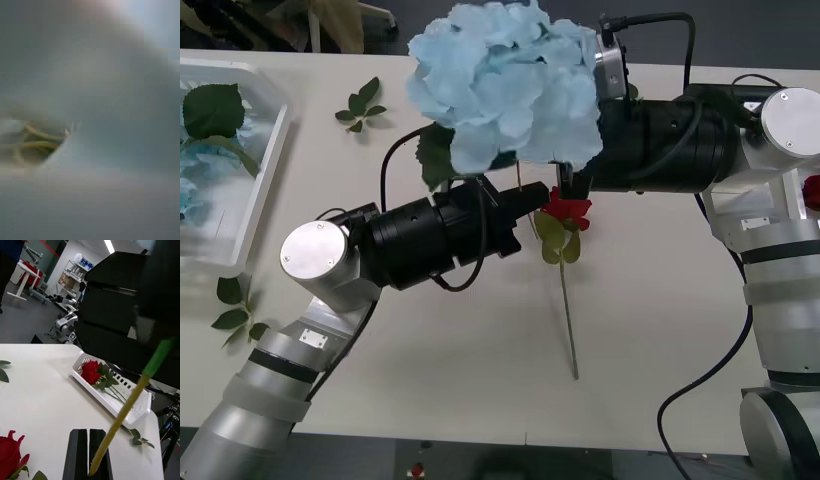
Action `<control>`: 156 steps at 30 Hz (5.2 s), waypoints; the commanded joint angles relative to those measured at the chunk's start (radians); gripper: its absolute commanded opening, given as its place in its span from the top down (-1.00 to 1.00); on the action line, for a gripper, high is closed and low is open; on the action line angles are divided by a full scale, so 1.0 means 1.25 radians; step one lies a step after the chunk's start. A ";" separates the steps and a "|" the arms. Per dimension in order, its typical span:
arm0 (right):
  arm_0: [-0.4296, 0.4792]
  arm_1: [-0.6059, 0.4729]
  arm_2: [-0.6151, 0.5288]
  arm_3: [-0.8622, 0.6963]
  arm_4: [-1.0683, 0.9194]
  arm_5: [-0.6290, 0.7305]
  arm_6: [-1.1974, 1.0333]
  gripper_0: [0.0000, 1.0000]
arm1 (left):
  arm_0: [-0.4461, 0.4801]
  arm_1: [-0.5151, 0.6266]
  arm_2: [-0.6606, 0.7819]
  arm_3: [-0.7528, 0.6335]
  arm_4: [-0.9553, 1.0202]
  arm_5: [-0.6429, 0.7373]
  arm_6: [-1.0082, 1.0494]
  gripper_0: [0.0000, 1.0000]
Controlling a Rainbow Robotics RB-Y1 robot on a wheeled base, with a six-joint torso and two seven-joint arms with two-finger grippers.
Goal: Put the red flowers into the right box and the blue flowers into the left box
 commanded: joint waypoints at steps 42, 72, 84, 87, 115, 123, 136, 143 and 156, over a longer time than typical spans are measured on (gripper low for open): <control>-0.006 -0.199 -0.094 -0.048 0.097 0.255 -0.531 -1.00 | 0.077 0.881 0.286 0.149 0.093 0.355 0.167 1.00; -0.006 -0.253 0.338 -0.370 0.752 0.175 -1.241 -1.00 | 0.043 0.861 0.156 0.338 -0.514 0.038 0.167 0.74; -0.006 -0.253 0.475 -0.364 0.907 0.117 -1.419 -1.00 | 0.041 0.845 0.171 0.336 -0.509 0.043 0.167 -0.29; -0.006 -0.251 0.492 -0.347 0.925 0.094 -1.442 -1.00 | 0.041 0.845 0.199 0.324 -0.466 0.096 0.166 -0.30; -0.006 -0.248 0.584 -0.136 1.004 -0.140 -1.422 -1.00 | 0.157 0.646 0.409 -0.164 -0.033 0.221 0.028 -0.30; -0.006 -0.248 0.602 -0.109 1.008 -0.178 -1.409 -1.00 | 0.153 0.331 0.265 -0.174 -0.242 0.117 0.041 -0.30; -0.006 -0.254 0.664 -0.071 1.023 -0.259 -1.401 -1.00 | 0.185 0.118 0.264 -0.174 -0.200 0.247 -0.023 -0.30; -0.006 -0.254 0.668 -0.070 1.031 -0.261 -1.398 0.05 | 0.183 0.119 0.282 -0.173 -0.179 0.364 -0.023 -0.30; -0.006 -0.273 0.655 -0.064 1.029 -0.274 -1.390 1.00 | 0.178 0.140 0.262 -0.173 -0.140 0.372 -0.023 -0.30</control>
